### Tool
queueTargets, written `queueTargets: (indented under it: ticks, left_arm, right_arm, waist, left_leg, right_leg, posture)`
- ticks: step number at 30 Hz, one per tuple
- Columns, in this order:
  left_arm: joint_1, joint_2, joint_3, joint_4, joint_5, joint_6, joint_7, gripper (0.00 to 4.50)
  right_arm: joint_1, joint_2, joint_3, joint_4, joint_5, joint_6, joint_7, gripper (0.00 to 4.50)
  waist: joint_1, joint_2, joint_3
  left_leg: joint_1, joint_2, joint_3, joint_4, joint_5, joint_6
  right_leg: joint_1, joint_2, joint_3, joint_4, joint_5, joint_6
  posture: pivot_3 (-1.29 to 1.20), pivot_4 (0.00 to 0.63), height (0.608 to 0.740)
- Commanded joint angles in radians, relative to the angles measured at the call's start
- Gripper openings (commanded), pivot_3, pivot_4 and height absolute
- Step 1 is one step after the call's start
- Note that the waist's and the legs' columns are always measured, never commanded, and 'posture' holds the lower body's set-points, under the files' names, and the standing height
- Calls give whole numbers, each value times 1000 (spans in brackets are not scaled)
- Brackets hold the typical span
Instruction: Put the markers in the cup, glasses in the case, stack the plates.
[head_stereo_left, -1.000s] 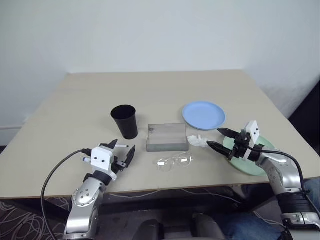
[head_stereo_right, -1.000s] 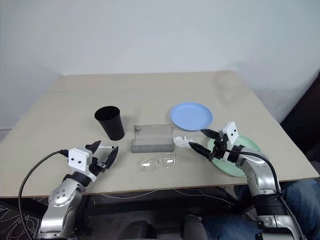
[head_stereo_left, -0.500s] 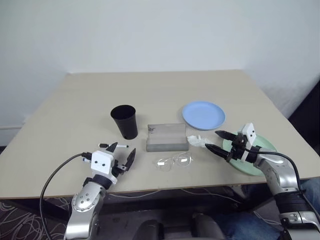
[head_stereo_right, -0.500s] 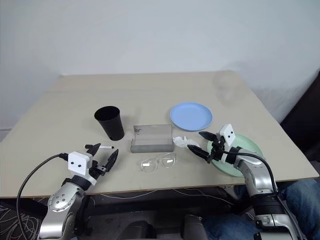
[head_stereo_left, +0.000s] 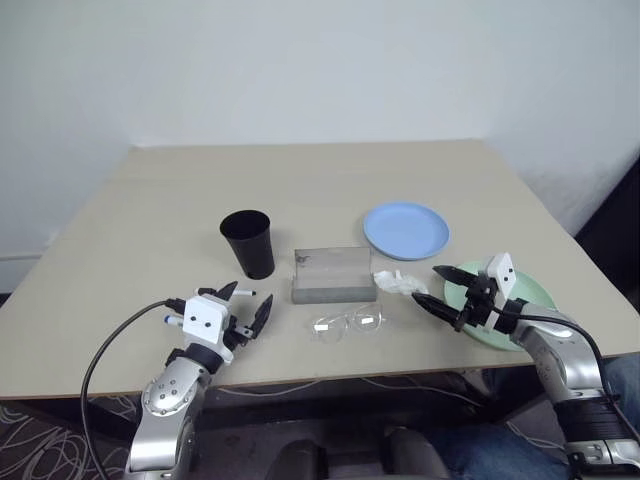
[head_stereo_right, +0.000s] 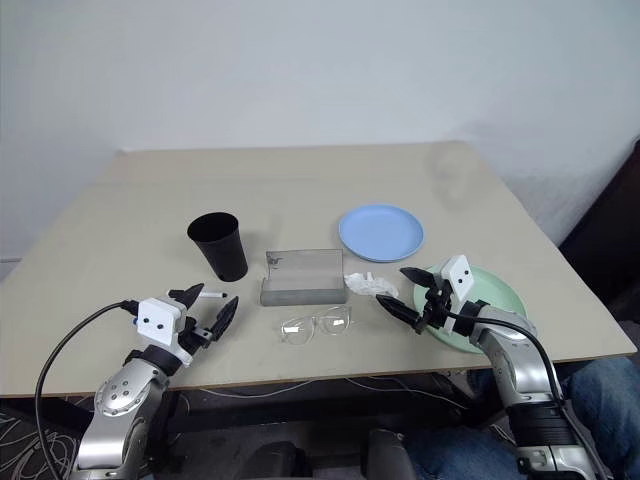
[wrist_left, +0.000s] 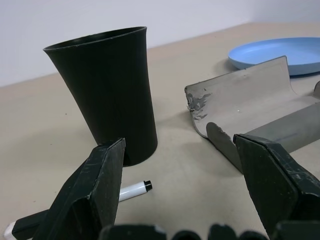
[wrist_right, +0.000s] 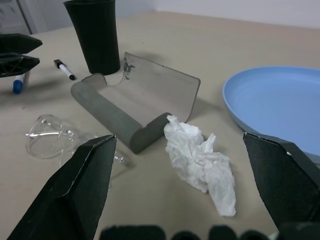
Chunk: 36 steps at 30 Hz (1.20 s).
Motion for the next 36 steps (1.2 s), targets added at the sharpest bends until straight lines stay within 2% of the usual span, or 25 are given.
queueTargets:
  ticks: [1, 9, 13, 18, 21, 31, 36]
  left_arm:
    - [-15, 5, -6, -22, -12, -8, -11, 3639]
    - [-32, 4, -17, -5, -7, -7, -24, 3639]
    - [-52, 12, -20, 13, -6, -9, -35, 3639]
    - [-76, 17, -28, 35, -5, -10, -50, 3639]
    - [-94, 15, -38, 47, -1, -11, -59, 3639]
    - [-109, 16, -47, 61, -2, -12, -74, 3639]
    - [-104, 16, -64, 39, -31, 3, -118, 3639]
  right_arm:
    - [-2, -12, -29, -64, 21, 9, -13, 4412]
    - [-35, -26, -21, -74, -10, 27, -46, 4412]
    - [-17, -82, -43, -115, -19, 81, -73, 4412]
    - [13, -218, -47, -206, -31, 261, -90, 4412]
    - [13, -264, -43, -257, -19, 347, -94, 4412]
    - [10, -345, 34, -382, -64, 595, -156, 4412]
    - [-15, -339, 67, -414, -61, 751, -203, 4412]
  waist:
    - [0, 0, 0]
    - [0, 0, 0]
    - [1, 0, 0]
    - [1, -1, 0]
    - [0, -1, 0]
    - [1, -2, 0]
    - [1, -3, 1]
  left_leg:
    - [0, 0, 0, 0, 0, 0]
    - [0, 0, 0, 0, 0, 0]
    - [0, 0, 0, 0, 0, 0]
    - [0, 0, 0, 0, 0, 0]
    - [0, 0, 0, 0, 0, 0]
    - [0, 0, 0, 1, 0, 0]
    - [-1, 0, 0, 1, 0, 0]
  right_leg:
    - [0, 0, 0, 0, 0, 0]
    - [0, 0, 0, 0, 0, 0]
    - [0, 0, 0, 0, 0, 0]
    - [0, 0, 0, -1, 0, 0]
    - [0, 0, 0, 0, 0, 0]
    - [0, -1, 0, -1, 0, 0]
    - [0, 0, 0, -1, 0, 0]
  posture:
    - [0, 0, 721]
    - [0, 0, 721]
    - [0, 0, 721]
    - [0, 0, 721]
    - [0, 0, 721]
    - [0, 0, 721]
    - [0, 0, 721]
